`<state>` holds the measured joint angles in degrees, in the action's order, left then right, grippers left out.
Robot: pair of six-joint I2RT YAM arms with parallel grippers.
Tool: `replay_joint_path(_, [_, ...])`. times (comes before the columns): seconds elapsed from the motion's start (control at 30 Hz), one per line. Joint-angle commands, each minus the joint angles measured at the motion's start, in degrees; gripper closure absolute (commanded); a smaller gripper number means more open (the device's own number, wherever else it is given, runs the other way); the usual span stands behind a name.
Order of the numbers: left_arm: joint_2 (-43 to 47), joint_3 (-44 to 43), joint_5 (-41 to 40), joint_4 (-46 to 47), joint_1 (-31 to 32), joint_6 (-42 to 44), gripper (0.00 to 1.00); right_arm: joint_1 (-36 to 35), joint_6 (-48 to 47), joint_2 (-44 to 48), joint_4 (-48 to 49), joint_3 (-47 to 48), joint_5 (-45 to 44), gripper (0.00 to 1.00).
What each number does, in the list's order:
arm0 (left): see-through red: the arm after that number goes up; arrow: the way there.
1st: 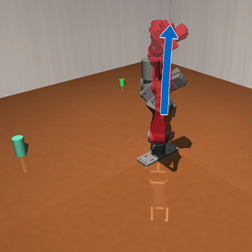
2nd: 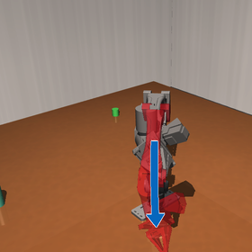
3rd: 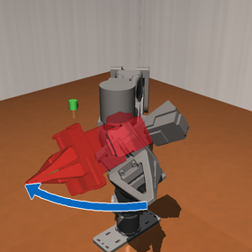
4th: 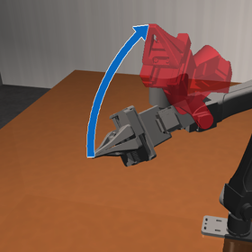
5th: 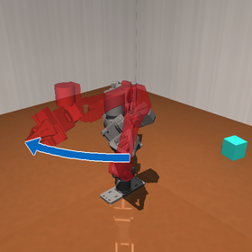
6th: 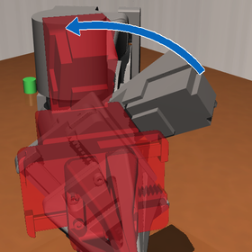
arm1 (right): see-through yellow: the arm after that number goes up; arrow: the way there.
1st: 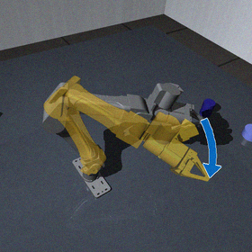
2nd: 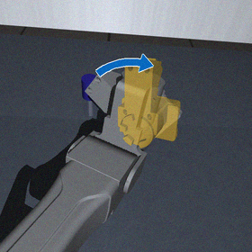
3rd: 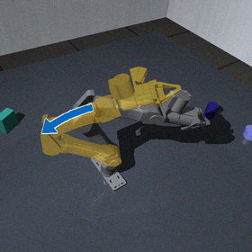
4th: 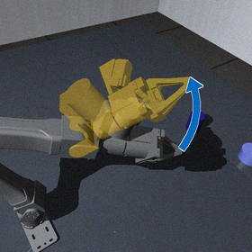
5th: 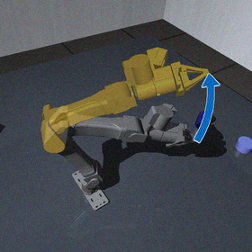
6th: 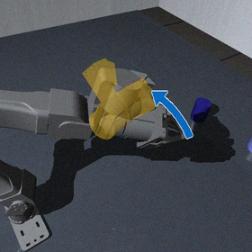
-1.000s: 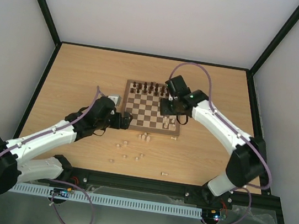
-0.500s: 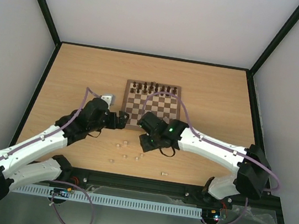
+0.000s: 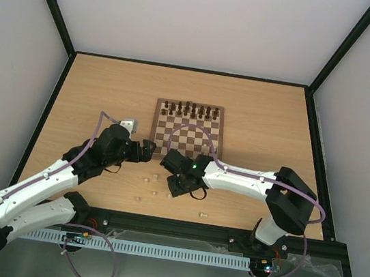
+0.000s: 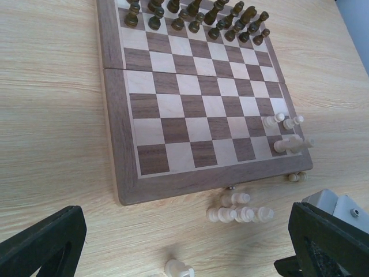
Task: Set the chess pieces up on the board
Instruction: Pick up the chess piece at the center of the board.
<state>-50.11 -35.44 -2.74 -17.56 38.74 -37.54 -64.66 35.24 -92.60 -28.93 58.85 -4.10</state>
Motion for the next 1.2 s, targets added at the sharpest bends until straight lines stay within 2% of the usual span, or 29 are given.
replay_joint_path(0.0, [0.6,1.4,-0.7,-0.9,0.4,-0.4,0.01,-0.8,0.8,-1.7,0.6,-0.5,0.9,0.54])
replay_joint_path(0.53, [-0.2,1.6,-0.8,-0.2,0.4,-0.1,0.01,-0.9,0.7,-6.1,0.2,0.1,0.0,0.72])
replay_joint_path(0.63, [-0.2,1.8,-0.9,-0.1,0.4,-0.1,0.01,-1.0,0.7,-6.2,0.0,0.1,-0.1,0.82])
replay_joint_path(0.73, [-0.3,1.9,-1.0,0.1,0.4,-0.1,0.01,-0.9,0.6,-5.8,-0.7,0.0,-0.7,0.85])
replay_joint_path(1.0, [-0.9,1.2,-1.2,0.0,0.4,0.4,0.01,0.9,-0.2,4.0,-8.3,2.8,-6.4,0.88])
replay_joint_path(1.17, [-1.5,0.9,-1.3,0.2,0.3,0.8,0.01,8.2,-4.3,10.2,-14.0,8.3,-8.8,0.88])
